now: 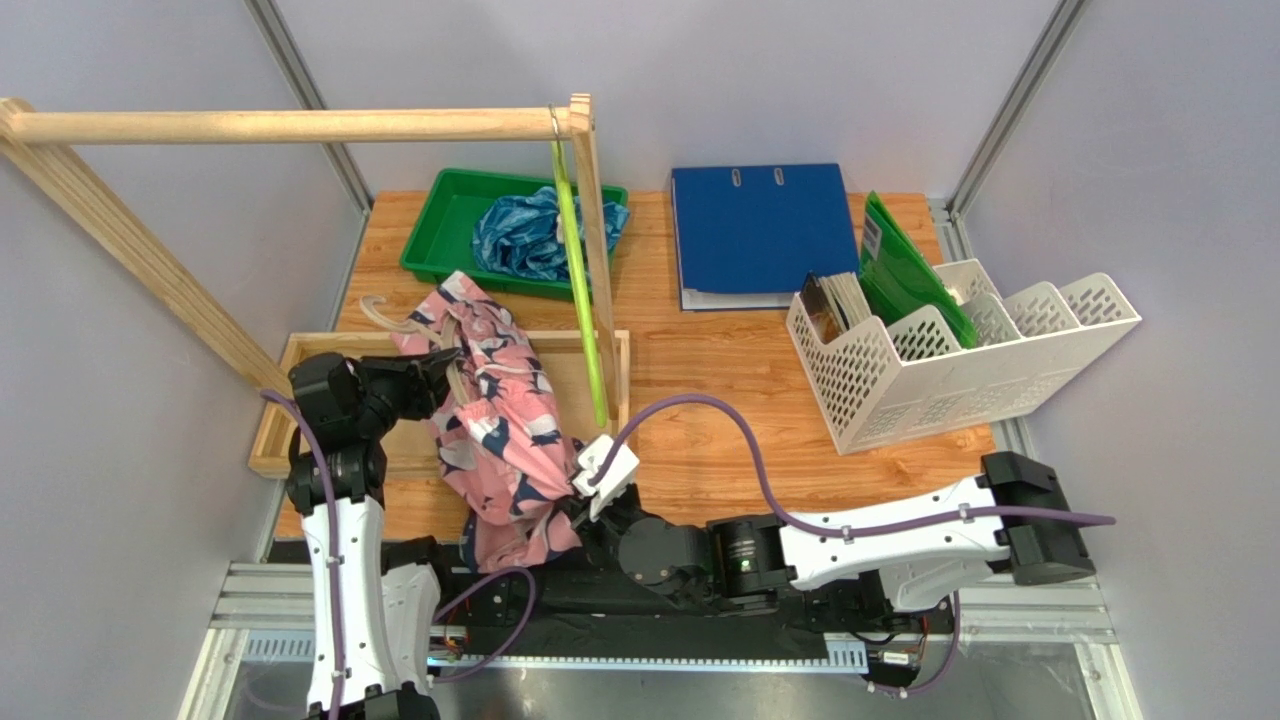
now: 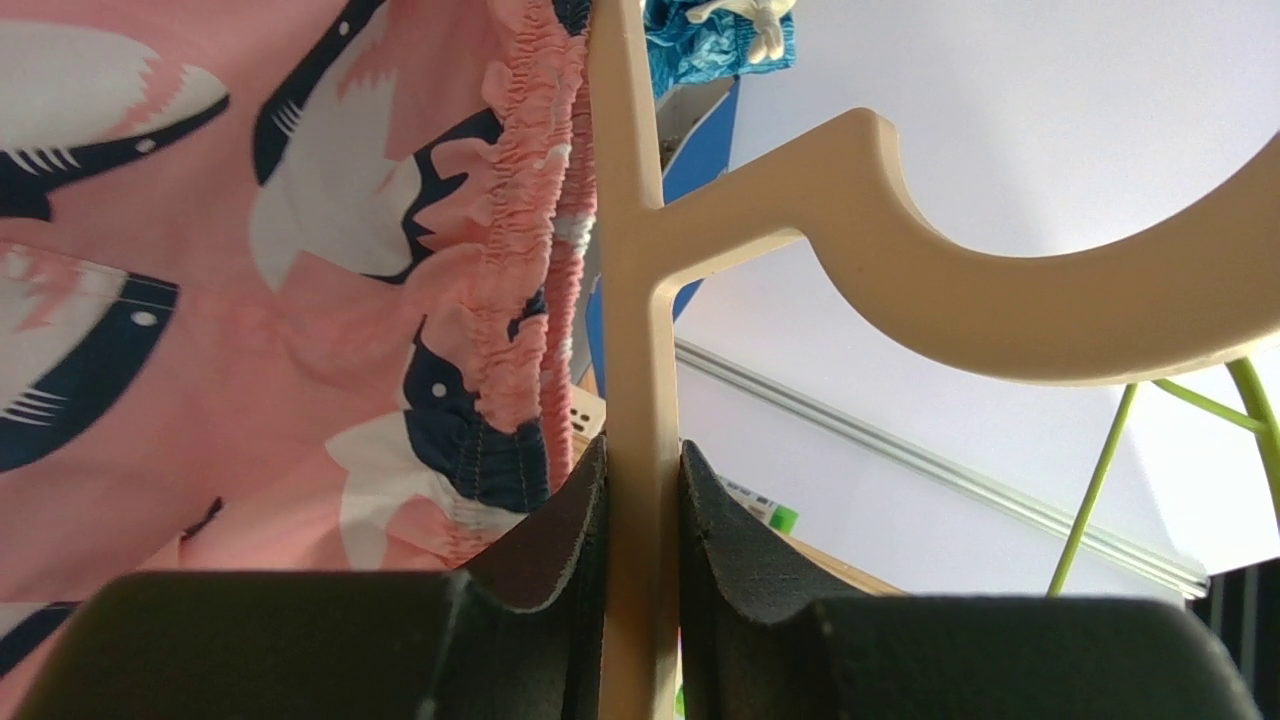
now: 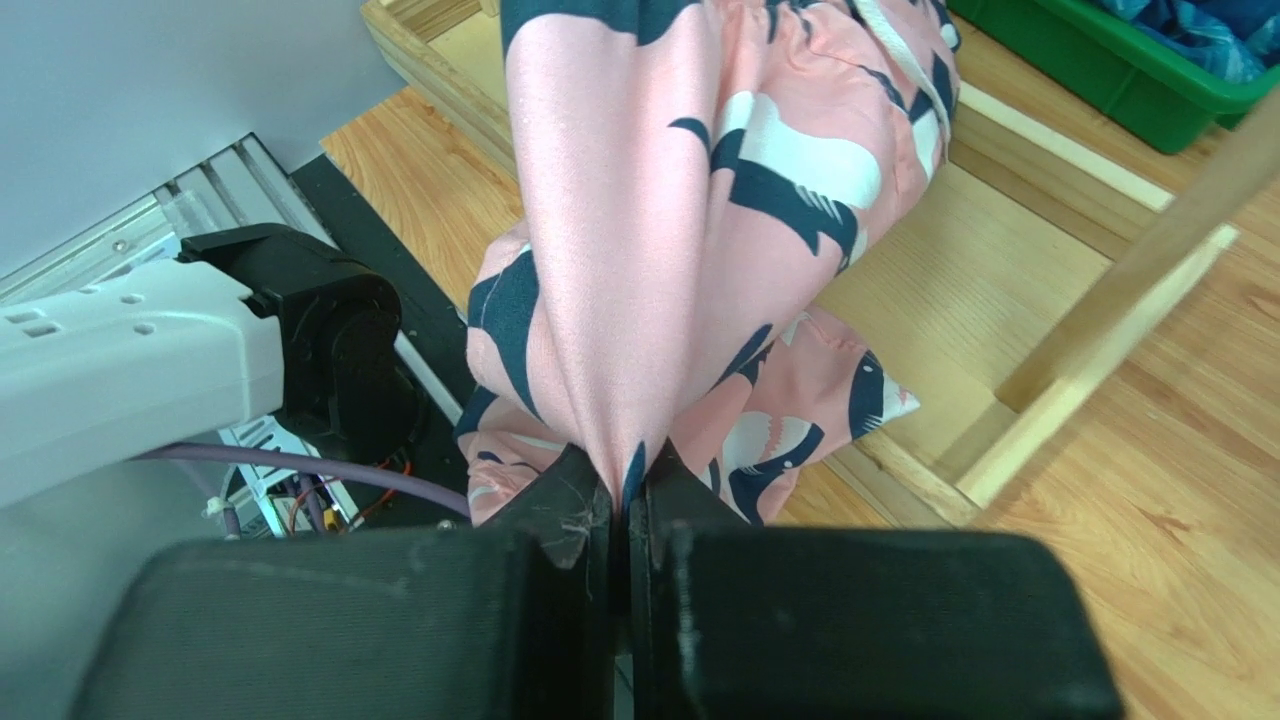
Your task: Remove the shorts from the hanger
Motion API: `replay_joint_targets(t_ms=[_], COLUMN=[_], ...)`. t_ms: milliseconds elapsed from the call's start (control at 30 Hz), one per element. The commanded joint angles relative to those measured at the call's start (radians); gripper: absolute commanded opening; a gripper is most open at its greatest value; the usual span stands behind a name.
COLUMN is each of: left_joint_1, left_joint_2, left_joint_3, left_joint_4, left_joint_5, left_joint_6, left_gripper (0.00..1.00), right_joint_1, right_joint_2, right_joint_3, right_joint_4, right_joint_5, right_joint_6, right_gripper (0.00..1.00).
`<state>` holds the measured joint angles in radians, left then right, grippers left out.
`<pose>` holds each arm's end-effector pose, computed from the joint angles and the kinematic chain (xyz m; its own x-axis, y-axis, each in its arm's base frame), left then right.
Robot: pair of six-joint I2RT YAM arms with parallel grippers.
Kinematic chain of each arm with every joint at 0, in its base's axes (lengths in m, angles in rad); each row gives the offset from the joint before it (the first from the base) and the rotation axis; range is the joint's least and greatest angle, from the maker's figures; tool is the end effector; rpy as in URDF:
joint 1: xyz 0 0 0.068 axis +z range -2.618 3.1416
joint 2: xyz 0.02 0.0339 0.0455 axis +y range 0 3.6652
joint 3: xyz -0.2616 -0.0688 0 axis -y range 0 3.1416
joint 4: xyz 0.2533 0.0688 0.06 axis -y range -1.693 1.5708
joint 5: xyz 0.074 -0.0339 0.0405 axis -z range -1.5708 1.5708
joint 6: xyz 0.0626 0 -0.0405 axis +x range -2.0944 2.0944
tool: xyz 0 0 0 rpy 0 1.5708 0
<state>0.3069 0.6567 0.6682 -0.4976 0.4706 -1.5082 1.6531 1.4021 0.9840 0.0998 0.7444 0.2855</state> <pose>0.1803 0.0274 0.2755 -0.1405 -0.9777 0.1561 -0.4374 -0.0801 -0.8957 0.0138 0.3482 0.2858 -0.1967 -0.1357 -0.9710 -0.7613 0.6452 0.0640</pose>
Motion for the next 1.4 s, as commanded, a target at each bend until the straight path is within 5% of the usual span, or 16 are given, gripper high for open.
replay_joint_targets(t_ms=[0,400,700,800,933,1067,1133,1367], left_joint_1=[0.005,0.005,0.005,0.003,-0.006,-0.037,-0.043,-0.054], left_joint_2=[-0.008,0.009,0.008,0.006,-0.009,-0.034,-0.031,-0.022], left_joint_3=[-0.005,0.013,0.021,0.030,0.047,0.047,0.044,0.064], left_joint_4=[0.080,0.129,0.126,0.113,0.076,0.033,0.033,0.010], left_joint_5=[-0.044,-0.076,-0.087,-0.076,-0.072,-0.082,-0.076,-0.061], left_joint_6=[-0.041,-0.124,-0.113,-0.087,-0.038,-0.029,-0.040,-0.027], left_gripper=[0.00,0.00,0.00,0.00,0.00,0.00,0.00,0.00], right_joint_1=[0.040,0.109,0.108,0.047,-0.032,-0.045,-0.055,-0.072], right_joint_2=[-0.124,-0.222,-0.305,-0.296,-0.269,-0.183,-0.100,0.080], right_joint_3=[-0.067,-0.152,-0.232,-0.214,-0.185,-0.107,-0.030,0.172], right_joint_4=[0.005,-0.123,-0.153,-0.124,-0.052,0.017,0.006,-0.063], right_joint_5=[0.050,0.001,0.108,-0.005,-0.209,-0.227,-0.235,-0.152], right_joint_6=[0.035,0.004,0.078,0.089,0.107,0.006,-0.025,-0.138], right_gripper=[0.00,0.00,0.00,0.01,0.35,0.74,0.83,0.90])
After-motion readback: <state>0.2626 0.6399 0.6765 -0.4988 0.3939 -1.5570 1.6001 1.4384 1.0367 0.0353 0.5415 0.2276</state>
